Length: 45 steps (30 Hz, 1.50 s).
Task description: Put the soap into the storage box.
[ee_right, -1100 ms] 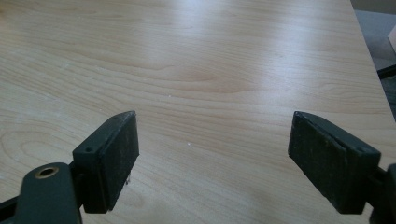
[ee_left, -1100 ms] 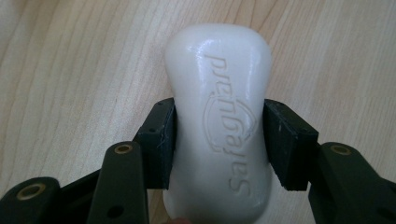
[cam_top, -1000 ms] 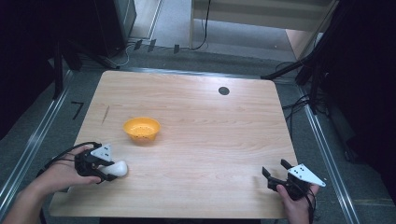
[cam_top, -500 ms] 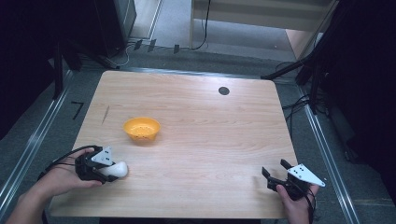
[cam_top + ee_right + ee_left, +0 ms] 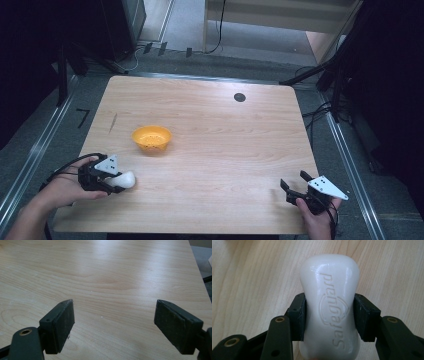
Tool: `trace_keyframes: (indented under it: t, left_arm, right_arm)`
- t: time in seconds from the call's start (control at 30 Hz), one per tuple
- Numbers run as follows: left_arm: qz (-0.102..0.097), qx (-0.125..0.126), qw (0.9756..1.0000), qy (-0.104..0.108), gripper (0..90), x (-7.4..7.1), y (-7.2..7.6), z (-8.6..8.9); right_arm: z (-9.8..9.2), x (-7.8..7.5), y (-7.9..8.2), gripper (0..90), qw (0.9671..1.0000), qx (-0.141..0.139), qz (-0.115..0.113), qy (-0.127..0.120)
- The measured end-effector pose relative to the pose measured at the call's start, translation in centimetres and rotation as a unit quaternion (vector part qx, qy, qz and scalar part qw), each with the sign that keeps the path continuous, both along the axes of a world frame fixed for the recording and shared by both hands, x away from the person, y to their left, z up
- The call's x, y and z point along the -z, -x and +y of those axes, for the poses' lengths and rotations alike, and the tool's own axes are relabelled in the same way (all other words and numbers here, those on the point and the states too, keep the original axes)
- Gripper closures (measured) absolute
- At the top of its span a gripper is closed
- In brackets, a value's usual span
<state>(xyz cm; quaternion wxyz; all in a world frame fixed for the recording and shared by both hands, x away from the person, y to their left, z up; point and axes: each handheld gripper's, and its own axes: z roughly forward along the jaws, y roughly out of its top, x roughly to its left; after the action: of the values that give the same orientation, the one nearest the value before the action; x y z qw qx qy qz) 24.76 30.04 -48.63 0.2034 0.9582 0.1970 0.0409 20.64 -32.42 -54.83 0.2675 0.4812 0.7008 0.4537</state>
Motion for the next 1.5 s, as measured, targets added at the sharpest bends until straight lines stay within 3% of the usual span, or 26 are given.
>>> trace_keyframes:
  t: [0.37,0.77,1.03,1.2,1.23,1.33,1.5]
  left_arm:
    - [-0.009,0.005,0.9999,-0.007,50.0,-3.0,-0.4,0.0]
    - [-0.013,0.023,0.9996,-0.006,50.0,-5.6,-2.3,-0.8]
    - [-0.007,0.033,0.9994,-0.011,50.1,-6.2,-3.6,-1.6]
    - [-0.007,0.036,0.9993,-0.008,50.1,-6.5,-4.7,-2.0]
    - [-0.014,0.036,0.9993,-0.003,50.1,-6.7,-5.1,-2.1]
    - [-0.012,0.031,0.9994,0.007,50.1,-6.8,-5.7,-2.1]
    - [-0.007,0.037,0.9993,0.004,50.1,-7.0,-7.1,-2.6]
  right_arm:
    - [0.0,0.0,0.0,17.7,1.0,-0.001,-0.001,0.001]
    - [0.0,0.0,0.0,17.7,1.0,-0.003,-0.003,0.002]
    - [0.0,0.0,0.0,17.7,1.0,-0.004,-0.002,0.001]
    - [0.0,0.0,0.0,17.7,1.0,-0.004,-0.002,0.002]
    - [0.0,0.0,0.0,17.7,1.0,-0.004,-0.003,0.002]
    - [0.0,0.0,0.0,17.7,1.0,-0.005,-0.003,0.002]
    - [0.0,0.0,0.0,17.7,1.0,-0.006,-0.003,0.002]
